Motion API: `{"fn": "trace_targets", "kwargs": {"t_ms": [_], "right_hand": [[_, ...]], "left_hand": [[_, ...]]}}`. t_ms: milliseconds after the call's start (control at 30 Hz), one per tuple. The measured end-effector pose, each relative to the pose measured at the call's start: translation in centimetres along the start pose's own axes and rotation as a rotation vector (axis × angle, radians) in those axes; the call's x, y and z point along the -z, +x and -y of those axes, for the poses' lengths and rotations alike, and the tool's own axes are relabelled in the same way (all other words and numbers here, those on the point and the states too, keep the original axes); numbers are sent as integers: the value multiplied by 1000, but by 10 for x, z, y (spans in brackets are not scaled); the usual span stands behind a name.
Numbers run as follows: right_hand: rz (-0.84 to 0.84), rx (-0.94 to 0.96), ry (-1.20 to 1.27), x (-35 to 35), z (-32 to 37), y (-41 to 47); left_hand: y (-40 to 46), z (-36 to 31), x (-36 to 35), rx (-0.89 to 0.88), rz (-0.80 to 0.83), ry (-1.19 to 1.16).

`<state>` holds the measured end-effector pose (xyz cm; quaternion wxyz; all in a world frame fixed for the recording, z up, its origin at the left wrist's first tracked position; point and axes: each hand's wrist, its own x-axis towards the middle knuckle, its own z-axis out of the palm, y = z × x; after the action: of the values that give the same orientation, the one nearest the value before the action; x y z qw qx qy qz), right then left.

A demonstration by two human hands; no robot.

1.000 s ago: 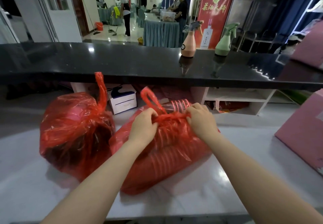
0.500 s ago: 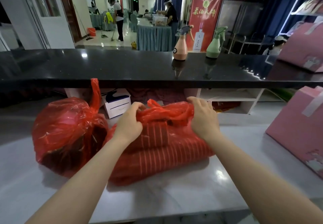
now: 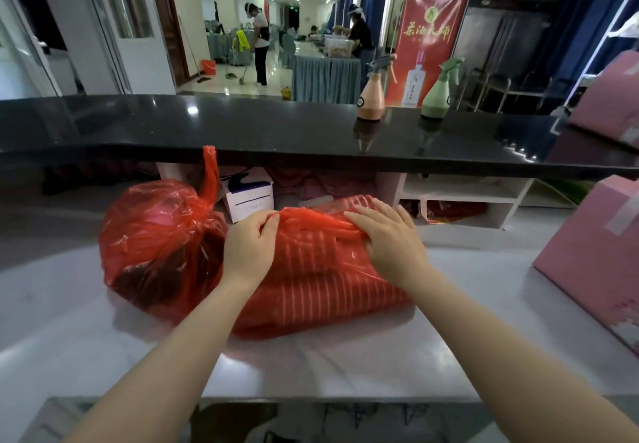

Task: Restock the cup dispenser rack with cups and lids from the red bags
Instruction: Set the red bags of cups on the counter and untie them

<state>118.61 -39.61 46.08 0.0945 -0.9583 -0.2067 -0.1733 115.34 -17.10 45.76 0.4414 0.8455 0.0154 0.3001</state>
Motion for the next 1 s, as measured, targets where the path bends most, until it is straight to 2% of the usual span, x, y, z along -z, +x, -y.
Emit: {"fn": "trace_targets", "kwargs": {"t_ms": [167,267,433,500,600,733,800,867,933,1000], "right_hand": [[-48,12,28,10,-16,-15],[31,-23,-102,10,-36,-36],[131,-60,-178,16,-61,-64],[162,-41,-157,18,-66,-74],[229,-43,-127,22,-67,-86],[407,-35,-32,33,-61,-96],[366,100,35,38,-52,-100],[221,284,174,44,-38,-102],[145,388,351,46,-24,-102],[180,370,395,43,-13,-98]], "left_hand": [[-17,-4,2,200,-258,-73],[-36,-9,1,199,-309,-185],[-70,-14,1,158,-206,-239],[-86,-16,5,136,-188,-192],[-111,-20,9,131,-113,-57],[-133,-22,10,234,85,329],[-141,-26,8,312,153,324],[-150,-32,3,415,251,236],[-157,-38,2,452,230,204],[-160,-42,5,442,162,236]]}}
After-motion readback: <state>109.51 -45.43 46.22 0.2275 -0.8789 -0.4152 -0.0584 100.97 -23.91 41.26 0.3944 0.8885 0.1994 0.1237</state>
